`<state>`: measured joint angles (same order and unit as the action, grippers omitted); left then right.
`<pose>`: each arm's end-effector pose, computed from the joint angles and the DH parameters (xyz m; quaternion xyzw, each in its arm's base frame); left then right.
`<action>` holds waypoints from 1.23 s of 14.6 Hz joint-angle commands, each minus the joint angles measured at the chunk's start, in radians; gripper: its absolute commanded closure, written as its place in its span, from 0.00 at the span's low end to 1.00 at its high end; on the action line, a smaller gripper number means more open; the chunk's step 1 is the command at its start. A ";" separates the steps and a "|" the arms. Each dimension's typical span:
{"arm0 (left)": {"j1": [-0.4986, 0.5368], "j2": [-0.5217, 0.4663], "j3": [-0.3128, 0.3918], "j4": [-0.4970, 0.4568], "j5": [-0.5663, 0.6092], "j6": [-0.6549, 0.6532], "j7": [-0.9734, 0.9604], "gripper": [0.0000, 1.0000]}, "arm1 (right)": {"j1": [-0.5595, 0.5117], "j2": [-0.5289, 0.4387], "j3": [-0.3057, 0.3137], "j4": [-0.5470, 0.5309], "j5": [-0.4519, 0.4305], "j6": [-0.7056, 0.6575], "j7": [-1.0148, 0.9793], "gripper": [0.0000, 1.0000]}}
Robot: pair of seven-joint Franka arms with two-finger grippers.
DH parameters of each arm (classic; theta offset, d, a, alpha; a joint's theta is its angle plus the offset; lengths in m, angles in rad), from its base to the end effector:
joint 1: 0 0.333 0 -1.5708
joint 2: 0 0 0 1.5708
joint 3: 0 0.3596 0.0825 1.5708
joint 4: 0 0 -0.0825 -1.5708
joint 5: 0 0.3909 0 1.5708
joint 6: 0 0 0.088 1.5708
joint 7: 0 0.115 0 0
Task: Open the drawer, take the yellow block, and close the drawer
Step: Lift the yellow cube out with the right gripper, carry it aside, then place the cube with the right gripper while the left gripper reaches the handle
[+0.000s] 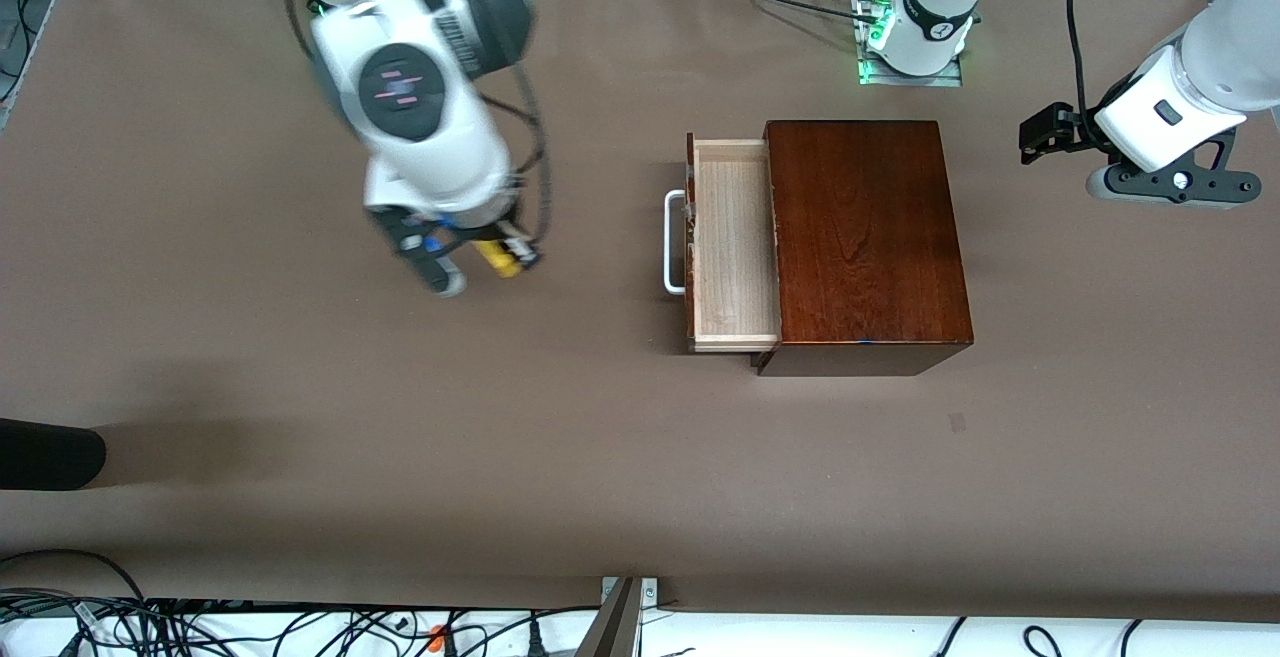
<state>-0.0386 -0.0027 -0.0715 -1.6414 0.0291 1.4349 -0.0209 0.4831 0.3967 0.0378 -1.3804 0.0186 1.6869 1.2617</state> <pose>0.5372 -0.0558 0.6182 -0.9937 0.0438 0.1005 0.0213 0.6014 0.3419 0.5112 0.9302 -0.3640 -0.0411 0.0246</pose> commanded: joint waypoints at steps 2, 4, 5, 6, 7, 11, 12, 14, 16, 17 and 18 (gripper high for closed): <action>-0.001 0.004 -0.001 0.017 -0.021 -0.027 -0.010 0.00 | 0.003 -0.266 -0.146 -0.407 0.057 0.156 -0.339 1.00; -0.001 0.004 -0.001 0.017 -0.021 -0.027 -0.010 0.00 | 0.003 -0.373 -0.212 -0.585 0.055 0.235 -0.521 1.00; -0.003 0.004 -0.002 0.018 -0.021 -0.027 -0.010 0.00 | 0.003 -0.412 -0.270 -0.658 0.055 0.259 -0.629 1.00; -0.003 0.004 -0.007 0.018 -0.021 -0.027 -0.010 0.00 | 0.003 -0.433 -0.341 -0.710 0.055 0.273 -0.756 1.00; -0.003 0.004 -0.016 0.020 -0.020 -0.027 -0.010 0.00 | 0.003 -0.443 -0.398 -0.745 0.055 0.280 -0.868 1.00; -0.003 0.003 -0.040 0.031 -0.026 -0.039 -0.010 0.00 | 0.003 -0.438 -0.600 -0.865 0.054 0.393 -1.233 1.00; -0.004 0.009 -0.063 0.031 -0.055 -0.053 0.001 0.00 | 0.003 -0.424 -0.642 -0.899 0.052 0.442 -1.302 1.00; -0.013 0.062 -0.149 0.031 -0.080 -0.089 0.005 0.00 | 0.002 -0.368 -0.715 -0.956 0.054 0.549 -1.450 1.00; -0.018 0.131 -0.232 0.046 -0.086 -0.080 -0.008 0.00 | -0.001 -0.297 -0.762 -1.000 0.055 0.655 -1.573 1.00; -0.024 0.177 -0.266 0.076 -0.086 -0.068 0.007 0.00 | -0.017 -0.267 -0.766 -1.009 0.055 0.686 -1.599 1.00; -0.030 0.231 -0.295 0.127 -0.086 -0.042 0.015 0.00 | -0.044 -0.233 -0.766 -1.013 0.057 0.704 -1.628 1.00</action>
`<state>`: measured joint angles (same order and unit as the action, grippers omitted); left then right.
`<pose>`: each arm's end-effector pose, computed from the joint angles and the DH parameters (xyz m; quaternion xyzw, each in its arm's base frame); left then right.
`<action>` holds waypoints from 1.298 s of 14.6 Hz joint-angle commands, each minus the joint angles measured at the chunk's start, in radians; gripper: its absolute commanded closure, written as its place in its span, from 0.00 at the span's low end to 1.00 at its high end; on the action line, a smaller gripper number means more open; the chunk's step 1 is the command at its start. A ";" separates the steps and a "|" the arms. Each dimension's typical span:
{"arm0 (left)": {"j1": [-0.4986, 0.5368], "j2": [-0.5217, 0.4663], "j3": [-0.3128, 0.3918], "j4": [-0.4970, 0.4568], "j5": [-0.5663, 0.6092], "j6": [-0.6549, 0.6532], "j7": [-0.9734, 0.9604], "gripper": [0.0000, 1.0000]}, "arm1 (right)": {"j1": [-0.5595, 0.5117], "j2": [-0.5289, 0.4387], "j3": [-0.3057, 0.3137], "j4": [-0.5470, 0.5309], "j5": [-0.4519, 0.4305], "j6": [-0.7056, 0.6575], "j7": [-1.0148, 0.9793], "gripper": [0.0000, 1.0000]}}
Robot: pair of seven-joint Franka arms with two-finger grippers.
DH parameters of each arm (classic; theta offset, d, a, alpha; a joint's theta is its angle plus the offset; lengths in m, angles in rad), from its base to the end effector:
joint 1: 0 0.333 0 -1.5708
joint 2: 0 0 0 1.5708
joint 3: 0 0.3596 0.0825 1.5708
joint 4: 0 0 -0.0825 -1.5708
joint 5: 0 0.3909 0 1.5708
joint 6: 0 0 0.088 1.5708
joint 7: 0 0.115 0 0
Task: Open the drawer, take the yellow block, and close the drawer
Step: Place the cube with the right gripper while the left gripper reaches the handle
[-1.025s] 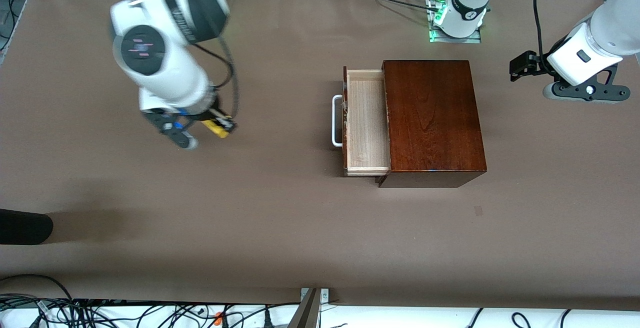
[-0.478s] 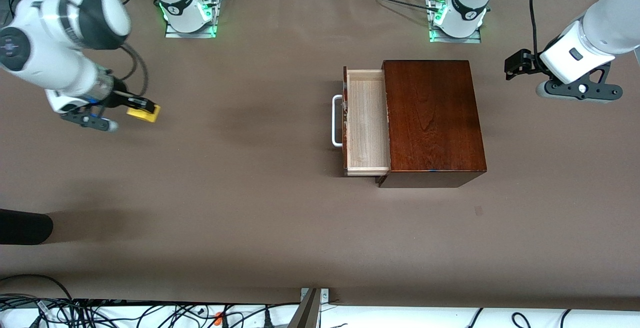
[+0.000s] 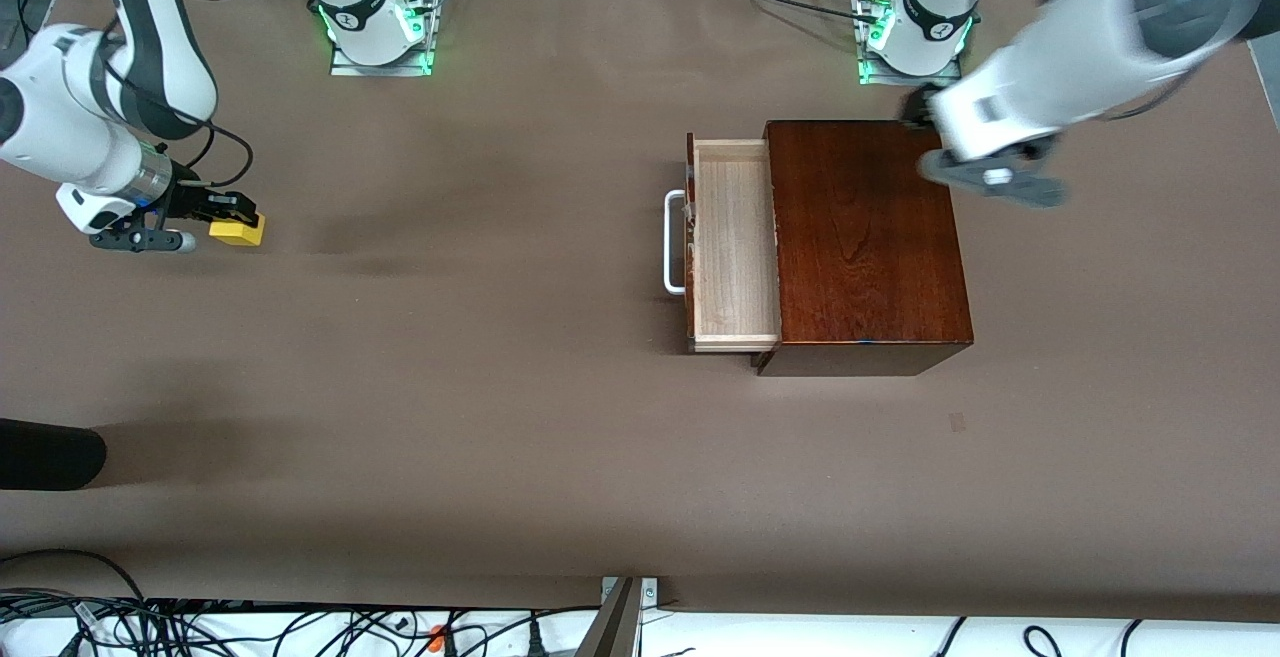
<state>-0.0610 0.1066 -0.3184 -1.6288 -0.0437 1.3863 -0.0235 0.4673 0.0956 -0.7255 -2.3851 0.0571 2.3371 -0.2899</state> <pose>0.5228 -0.2052 0.5641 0.9686 -0.1765 -0.1752 0.0034 0.4768 -0.1249 0.3105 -0.9982 0.0059 0.0602 0.0041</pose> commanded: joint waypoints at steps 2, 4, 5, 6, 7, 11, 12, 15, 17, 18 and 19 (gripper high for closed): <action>-0.031 0.235 -0.099 0.209 -0.011 0.049 0.094 0.00 | -0.064 0.120 -0.003 -0.008 0.021 0.082 -0.127 1.00; -0.080 0.292 -0.122 0.242 -0.001 0.158 0.198 0.00 | -0.078 0.156 -0.003 -0.008 0.023 0.099 -0.137 1.00; -0.114 0.304 -0.120 0.234 0.008 0.228 0.273 0.00 | -0.090 0.168 -0.003 -0.008 0.023 0.113 -0.147 1.00; -0.138 0.318 -0.122 0.230 0.030 0.296 0.360 0.00 | -0.107 0.176 -0.002 -0.008 0.029 0.117 -0.173 1.00; -0.163 0.346 -0.122 0.230 0.050 0.344 0.469 0.00 | -0.110 0.191 0.000 -0.008 0.067 0.117 -0.196 1.00; -0.301 0.422 -0.120 0.228 0.074 0.486 0.556 0.00 | -0.110 0.219 0.003 -0.003 0.200 0.119 -0.382 1.00; -0.327 0.441 -0.120 0.228 0.096 0.522 0.557 0.00 | -0.110 0.229 0.004 -0.002 0.231 0.119 -0.409 1.00; -0.390 0.498 -0.120 0.227 0.293 0.655 0.574 0.00 | -0.104 0.243 0.006 0.003 0.259 0.119 -0.419 0.83; -0.419 0.545 -0.125 0.224 0.401 0.707 0.573 0.00 | -0.101 0.245 0.037 0.018 0.295 0.117 -0.402 0.21; -0.409 0.557 -0.123 0.205 0.337 0.708 0.579 0.00 | -0.098 0.243 0.040 0.021 0.317 0.117 -0.397 0.04; -0.393 0.565 -0.123 0.175 0.261 0.711 0.585 0.00 | -0.098 0.240 0.040 0.032 0.320 0.113 -0.397 0.00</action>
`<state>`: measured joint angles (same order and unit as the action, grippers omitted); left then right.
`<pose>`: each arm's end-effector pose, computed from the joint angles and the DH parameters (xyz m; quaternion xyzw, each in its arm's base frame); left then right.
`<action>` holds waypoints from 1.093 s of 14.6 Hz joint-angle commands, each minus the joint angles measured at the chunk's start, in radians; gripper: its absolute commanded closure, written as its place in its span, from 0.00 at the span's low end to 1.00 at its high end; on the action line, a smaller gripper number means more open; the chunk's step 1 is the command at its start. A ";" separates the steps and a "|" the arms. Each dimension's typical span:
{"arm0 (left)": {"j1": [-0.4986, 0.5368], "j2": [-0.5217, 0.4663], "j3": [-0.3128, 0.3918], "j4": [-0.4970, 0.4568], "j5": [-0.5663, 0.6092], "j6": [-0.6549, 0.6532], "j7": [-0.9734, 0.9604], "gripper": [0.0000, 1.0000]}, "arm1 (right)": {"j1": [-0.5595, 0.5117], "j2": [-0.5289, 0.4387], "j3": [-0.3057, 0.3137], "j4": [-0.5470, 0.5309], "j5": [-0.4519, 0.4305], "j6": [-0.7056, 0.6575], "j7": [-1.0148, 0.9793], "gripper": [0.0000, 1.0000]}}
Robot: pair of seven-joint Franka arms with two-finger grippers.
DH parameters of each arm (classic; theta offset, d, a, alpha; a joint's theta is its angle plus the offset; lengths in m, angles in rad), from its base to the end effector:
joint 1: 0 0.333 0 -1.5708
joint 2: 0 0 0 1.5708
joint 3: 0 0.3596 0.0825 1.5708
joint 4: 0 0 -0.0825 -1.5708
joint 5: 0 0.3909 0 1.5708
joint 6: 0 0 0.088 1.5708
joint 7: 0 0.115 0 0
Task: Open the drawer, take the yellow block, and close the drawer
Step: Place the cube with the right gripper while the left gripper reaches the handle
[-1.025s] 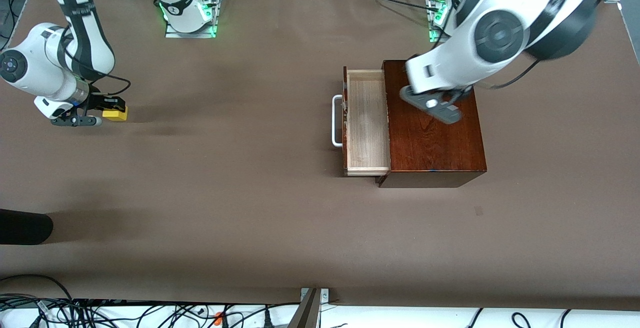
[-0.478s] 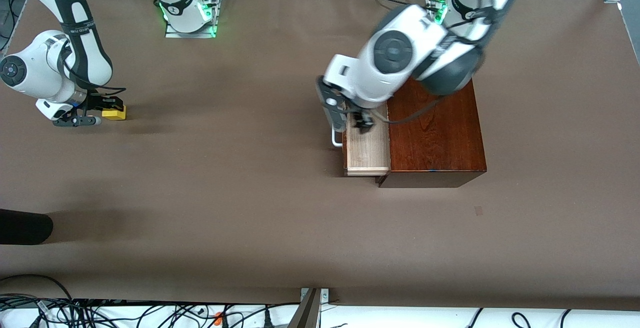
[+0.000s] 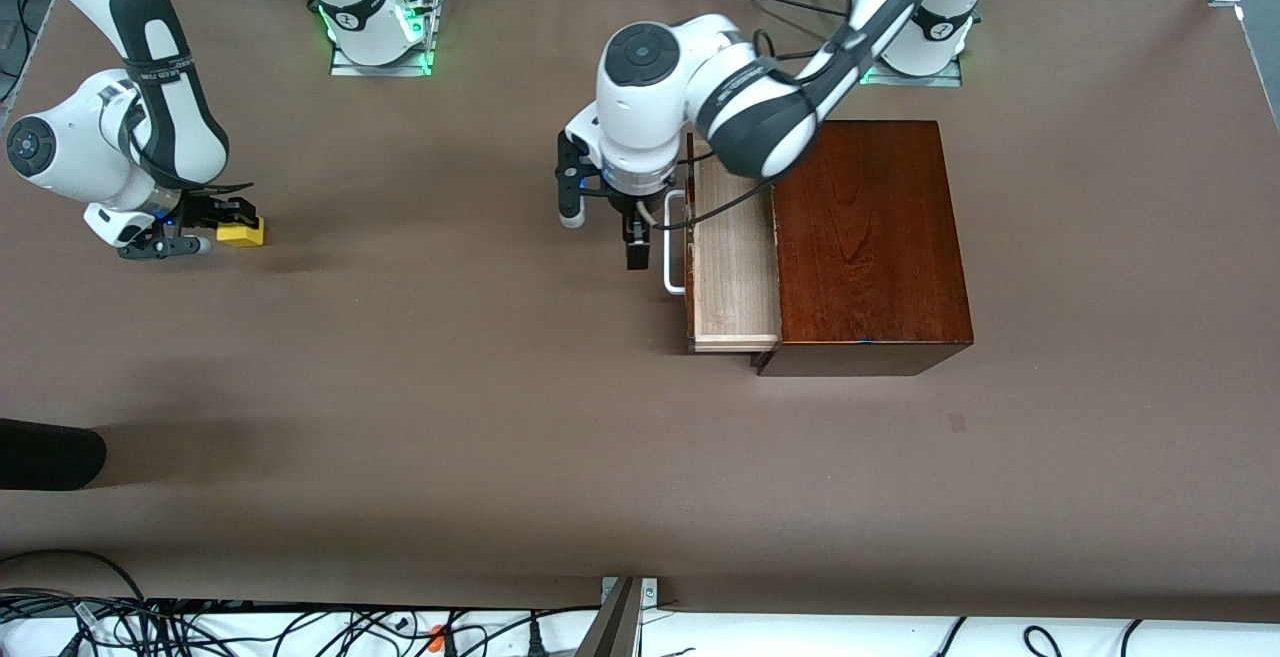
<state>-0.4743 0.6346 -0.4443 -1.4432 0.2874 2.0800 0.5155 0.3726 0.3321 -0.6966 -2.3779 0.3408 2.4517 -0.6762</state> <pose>0.5205 -0.5399 0.3735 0.7374 -0.6746 0.0325 0.0068 0.4711 -0.1650 0.2303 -0.9963 -0.0397 0.0708 0.0280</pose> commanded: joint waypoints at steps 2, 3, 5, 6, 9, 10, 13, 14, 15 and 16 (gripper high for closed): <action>0.016 0.048 0.003 -0.040 -0.103 0.012 0.090 0.00 | 0.000 -0.010 0.011 0.043 0.037 -0.006 -0.011 0.00; 0.020 0.053 0.000 -0.060 -0.116 0.012 0.153 0.00 | 0.000 -0.024 0.011 0.058 0.037 -0.008 -0.009 0.00; 0.037 0.051 -0.001 -0.063 -0.168 0.003 0.283 0.00 | 0.008 -0.053 0.012 0.089 0.038 -0.008 0.010 0.00; 0.048 0.050 -0.001 -0.065 -0.168 0.002 0.317 0.00 | 0.018 -0.065 0.012 0.104 0.037 -0.010 0.044 0.00; 0.068 0.048 0.003 -0.060 -0.156 -0.050 0.391 0.00 | 0.042 -0.078 0.014 0.193 0.035 -0.071 0.136 0.00; 0.072 0.047 0.006 -0.060 -0.156 -0.061 0.426 0.00 | 0.058 -0.064 0.012 0.253 0.030 -0.135 0.180 0.00; 0.097 0.027 0.013 -0.056 -0.125 -0.128 0.456 0.00 | 0.057 0.025 0.012 0.503 0.004 -0.383 0.291 0.00; 0.108 0.014 0.012 -0.056 -0.091 -0.156 0.457 0.00 | 0.057 0.047 0.011 0.572 0.004 -0.445 0.305 0.00; 0.124 0.007 0.010 -0.056 -0.076 -0.187 0.462 0.00 | 0.063 0.057 0.011 0.620 0.003 -0.495 0.328 0.00; 0.132 -0.001 0.010 -0.056 -0.076 -0.216 0.462 0.00 | 0.065 0.058 0.009 0.650 -0.009 -0.534 0.358 0.00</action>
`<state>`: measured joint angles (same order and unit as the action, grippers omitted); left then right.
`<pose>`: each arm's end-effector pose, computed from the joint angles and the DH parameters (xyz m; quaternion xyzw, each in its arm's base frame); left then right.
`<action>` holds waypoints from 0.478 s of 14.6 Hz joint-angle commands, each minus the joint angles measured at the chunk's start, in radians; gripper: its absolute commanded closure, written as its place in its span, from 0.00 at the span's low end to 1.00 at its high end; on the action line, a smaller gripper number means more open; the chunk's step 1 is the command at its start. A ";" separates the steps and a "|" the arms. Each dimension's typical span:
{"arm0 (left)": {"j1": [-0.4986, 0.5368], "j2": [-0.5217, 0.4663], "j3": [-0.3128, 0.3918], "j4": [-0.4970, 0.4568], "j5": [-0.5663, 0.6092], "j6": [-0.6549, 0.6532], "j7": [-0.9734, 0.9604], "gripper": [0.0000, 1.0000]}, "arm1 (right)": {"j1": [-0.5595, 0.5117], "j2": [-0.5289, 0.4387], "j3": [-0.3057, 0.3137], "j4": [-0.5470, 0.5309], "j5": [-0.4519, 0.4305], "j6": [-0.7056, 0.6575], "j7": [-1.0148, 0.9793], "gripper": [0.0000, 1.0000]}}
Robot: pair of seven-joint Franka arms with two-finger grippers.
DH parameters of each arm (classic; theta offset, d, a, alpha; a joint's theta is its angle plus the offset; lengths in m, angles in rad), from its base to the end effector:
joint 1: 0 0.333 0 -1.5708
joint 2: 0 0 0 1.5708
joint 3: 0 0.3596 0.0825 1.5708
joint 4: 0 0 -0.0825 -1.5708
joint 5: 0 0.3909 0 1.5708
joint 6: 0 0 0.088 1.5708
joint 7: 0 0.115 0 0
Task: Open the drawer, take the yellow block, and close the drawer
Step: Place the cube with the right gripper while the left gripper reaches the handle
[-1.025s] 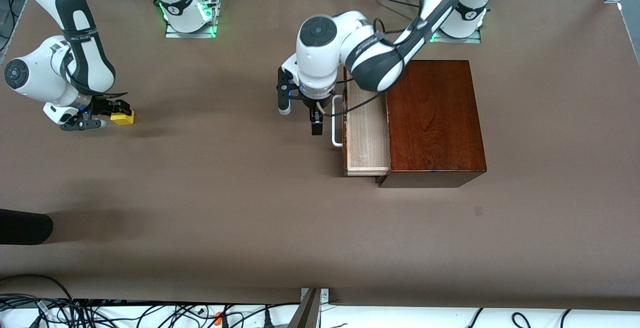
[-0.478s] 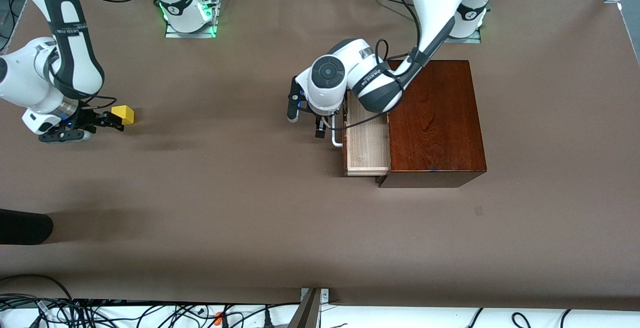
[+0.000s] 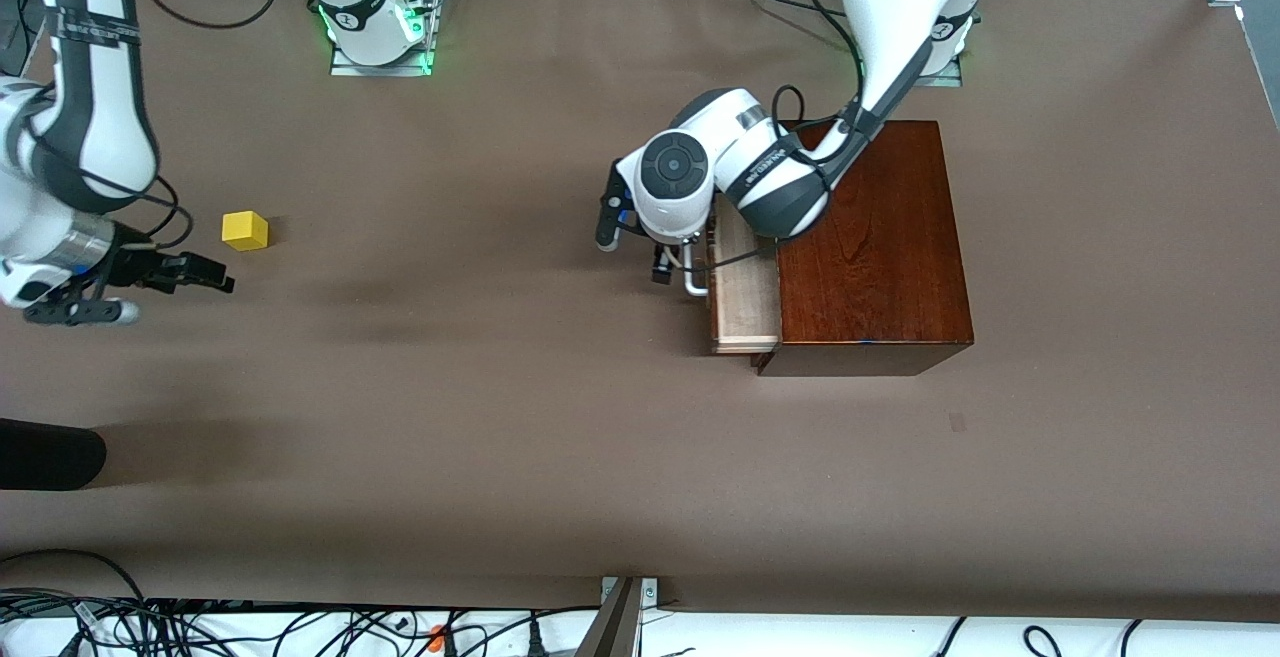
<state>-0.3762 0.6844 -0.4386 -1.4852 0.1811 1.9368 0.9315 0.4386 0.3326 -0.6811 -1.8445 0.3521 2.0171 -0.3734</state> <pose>0.5456 -0.4735 0.3080 0.6335 -0.7671 -0.0795 0.0625 0.6242 -0.0972 0.4050 -0.9980 0.0078 0.0187 0.0600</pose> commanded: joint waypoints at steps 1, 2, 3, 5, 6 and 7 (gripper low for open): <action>0.039 -0.057 0.004 -0.013 0.031 -0.084 0.046 0.00 | 0.008 0.052 -0.003 0.142 -0.042 -0.136 0.080 0.00; 0.046 -0.057 0.004 -0.013 0.031 -0.085 0.046 0.00 | 0.032 0.043 -0.005 0.158 -0.060 -0.174 0.100 0.00; 0.051 -0.057 0.004 -0.013 0.031 -0.085 0.046 0.00 | 0.055 0.037 -0.009 0.171 -0.071 -0.202 0.122 0.00; 0.063 -0.057 0.008 -0.015 0.032 -0.090 0.044 0.00 | 0.089 0.017 -0.011 0.220 -0.113 -0.286 0.197 0.00; 0.063 -0.056 0.011 -0.017 0.032 -0.088 0.044 0.00 | 0.095 0.008 -0.009 0.250 -0.131 -0.335 0.232 0.00; 0.063 -0.055 0.015 -0.017 0.047 -0.088 0.044 0.00 | 0.098 0.005 -0.009 0.286 -0.146 -0.377 0.237 0.00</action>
<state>-0.3172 0.6496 -0.4346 -1.4857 0.1972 1.8642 0.9507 0.5238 0.3541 -0.6812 -1.6258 0.2431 1.7314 -0.1795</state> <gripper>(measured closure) 0.000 0.000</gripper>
